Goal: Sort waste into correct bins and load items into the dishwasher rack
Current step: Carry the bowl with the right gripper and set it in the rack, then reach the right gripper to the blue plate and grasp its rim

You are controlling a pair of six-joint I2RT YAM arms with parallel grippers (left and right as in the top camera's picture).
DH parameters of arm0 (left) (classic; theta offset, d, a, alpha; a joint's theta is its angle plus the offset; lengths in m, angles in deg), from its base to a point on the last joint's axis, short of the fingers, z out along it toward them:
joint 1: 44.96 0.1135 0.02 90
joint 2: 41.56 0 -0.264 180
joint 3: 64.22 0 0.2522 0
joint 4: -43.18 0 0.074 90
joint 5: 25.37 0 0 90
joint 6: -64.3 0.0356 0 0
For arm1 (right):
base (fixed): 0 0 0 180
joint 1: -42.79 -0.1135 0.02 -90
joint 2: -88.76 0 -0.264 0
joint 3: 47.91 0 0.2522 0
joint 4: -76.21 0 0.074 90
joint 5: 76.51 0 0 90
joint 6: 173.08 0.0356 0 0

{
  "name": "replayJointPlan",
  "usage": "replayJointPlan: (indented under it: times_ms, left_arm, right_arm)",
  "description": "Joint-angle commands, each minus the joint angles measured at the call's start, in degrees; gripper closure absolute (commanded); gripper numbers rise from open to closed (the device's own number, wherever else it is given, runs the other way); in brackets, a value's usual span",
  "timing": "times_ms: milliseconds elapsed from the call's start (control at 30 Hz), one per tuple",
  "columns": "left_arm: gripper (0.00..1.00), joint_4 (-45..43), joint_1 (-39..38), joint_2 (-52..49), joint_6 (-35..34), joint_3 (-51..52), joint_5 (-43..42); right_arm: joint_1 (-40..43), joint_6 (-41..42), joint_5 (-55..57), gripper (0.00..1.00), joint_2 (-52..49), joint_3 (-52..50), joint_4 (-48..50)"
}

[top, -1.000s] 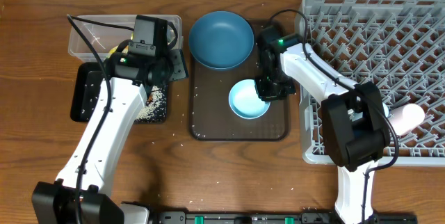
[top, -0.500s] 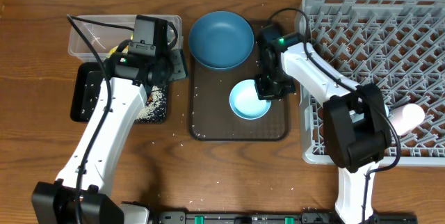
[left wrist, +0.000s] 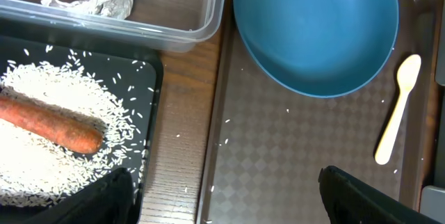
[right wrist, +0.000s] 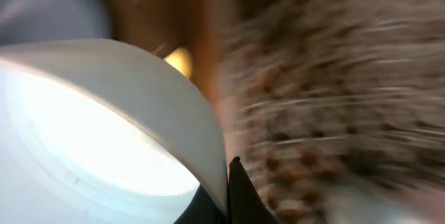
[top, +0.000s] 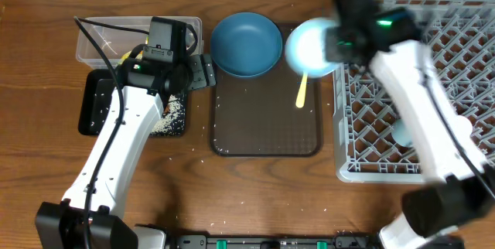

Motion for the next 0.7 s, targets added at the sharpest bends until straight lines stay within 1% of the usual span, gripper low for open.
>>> replayJointPlan:
  times_ms: [0,67,133,200,233,367,433,533,667]
  left_arm:
    - [0.1,0.0,0.2,0.0,0.1,-0.9,0.3]
    - [0.09,0.0,0.2,0.0,0.1,-0.9,0.3]
    - [0.08,0.0,0.2,0.0,0.1,-0.9,0.3]
    - [0.07,0.0,0.2,0.0,0.1,-0.9,0.3]
    - [0.07,0.0,0.2,0.0,0.1,-0.9,0.3]
    - [0.05,0.0,0.2,0.0,0.1,-0.9,0.3]
    - [0.05,0.0,0.2,0.0,0.1,-0.9,0.3]
    - [0.05,0.0,0.2,0.0,0.1,-0.9,0.3]
    - [0.05,0.0,0.2,0.0,0.1,-0.9,0.3]
  right_arm:
    - [3.4,8.9,24.4,0.99,0.3,0.0,0.5]
    - [4.9,10.6,31.5,0.99,-0.2,-0.1,2.5]
    - [6.2,10.3,36.9,0.99,-1.3,-0.1,6.0]
    - [7.1,9.0,41.8,0.99,-2.7,-0.1,10.3]
    - [7.5,6.9,44.1,0.99,-3.6,-0.1,13.1]
    - [8.6,-6.4,56.3,0.99,-8.1,-0.1,25.2]
    - [9.2,-14.8,60.3,0.99,-10.8,-0.1,32.3]
    - [9.7,-26.1,60.5,0.99,-14.6,-0.1,41.2]
    - [9.5,-33.4,60.5,0.99,-19.1,-0.1,48.8]
